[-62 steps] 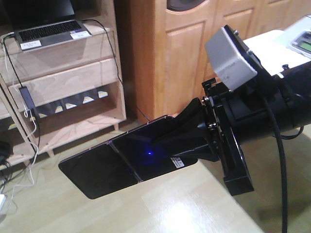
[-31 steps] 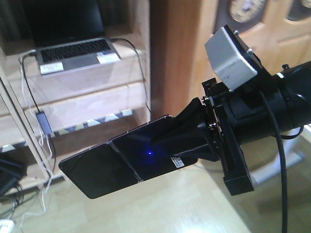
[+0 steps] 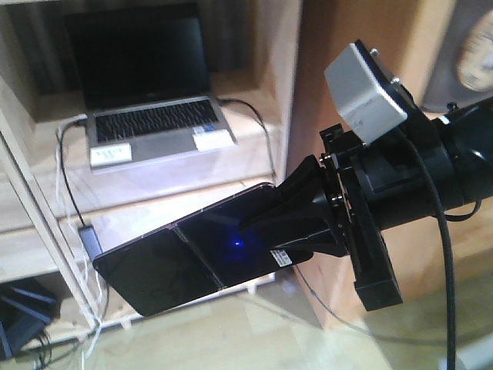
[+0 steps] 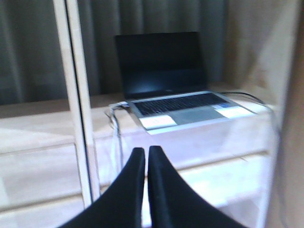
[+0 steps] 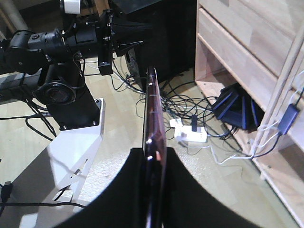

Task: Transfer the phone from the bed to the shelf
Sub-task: 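Carry the phone in the right gripper while driving to the shelf unit, then raise the phone with the right gripper above the laptop shelf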

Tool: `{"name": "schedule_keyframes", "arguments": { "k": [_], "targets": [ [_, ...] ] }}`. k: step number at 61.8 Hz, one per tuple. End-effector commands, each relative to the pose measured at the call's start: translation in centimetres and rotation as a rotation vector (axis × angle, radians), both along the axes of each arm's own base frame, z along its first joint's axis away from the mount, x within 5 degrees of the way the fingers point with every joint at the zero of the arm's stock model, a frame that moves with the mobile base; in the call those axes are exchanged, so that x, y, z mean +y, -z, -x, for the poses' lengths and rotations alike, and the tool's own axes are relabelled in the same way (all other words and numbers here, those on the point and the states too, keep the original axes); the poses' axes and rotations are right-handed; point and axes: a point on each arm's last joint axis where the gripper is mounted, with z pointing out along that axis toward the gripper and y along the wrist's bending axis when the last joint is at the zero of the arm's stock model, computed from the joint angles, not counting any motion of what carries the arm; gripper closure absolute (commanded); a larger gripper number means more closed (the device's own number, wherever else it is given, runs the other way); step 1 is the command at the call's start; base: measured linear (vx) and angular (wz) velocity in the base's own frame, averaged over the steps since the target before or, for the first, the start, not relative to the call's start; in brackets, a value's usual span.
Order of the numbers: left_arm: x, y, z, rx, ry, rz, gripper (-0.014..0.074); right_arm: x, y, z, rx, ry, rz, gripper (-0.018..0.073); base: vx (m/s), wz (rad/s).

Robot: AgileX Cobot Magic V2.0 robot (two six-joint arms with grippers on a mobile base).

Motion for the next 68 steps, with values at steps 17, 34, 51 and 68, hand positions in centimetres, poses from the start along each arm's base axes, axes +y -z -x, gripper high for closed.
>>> {"name": "schedule_keyframes", "arguments": {
  "k": [17,34,51,68],
  "targets": [
    [0.03,-1.54,0.2,-0.105,-0.004,0.016,0.0595,0.03,-1.89,1.26,0.006,-0.051,-0.089,0.0561,0.38,0.26],
    [0.03,-1.54,0.2,-0.105,-0.004,0.016,0.0595,0.03,-1.89,1.24,0.005,-0.049,-0.09,0.0561,0.31,0.3],
    [0.03,-1.54,0.2,-0.105,-0.004,0.016,0.0595,0.03,-1.89,1.25,0.005,-0.05,-0.089,0.0561,0.24,0.2],
    [0.03,-1.54,0.2,-0.105,-0.004,0.016,0.0595,0.03,-1.89,1.26,0.006,-0.051,-0.089,0.0561,0.17,0.06]
  ]
}}
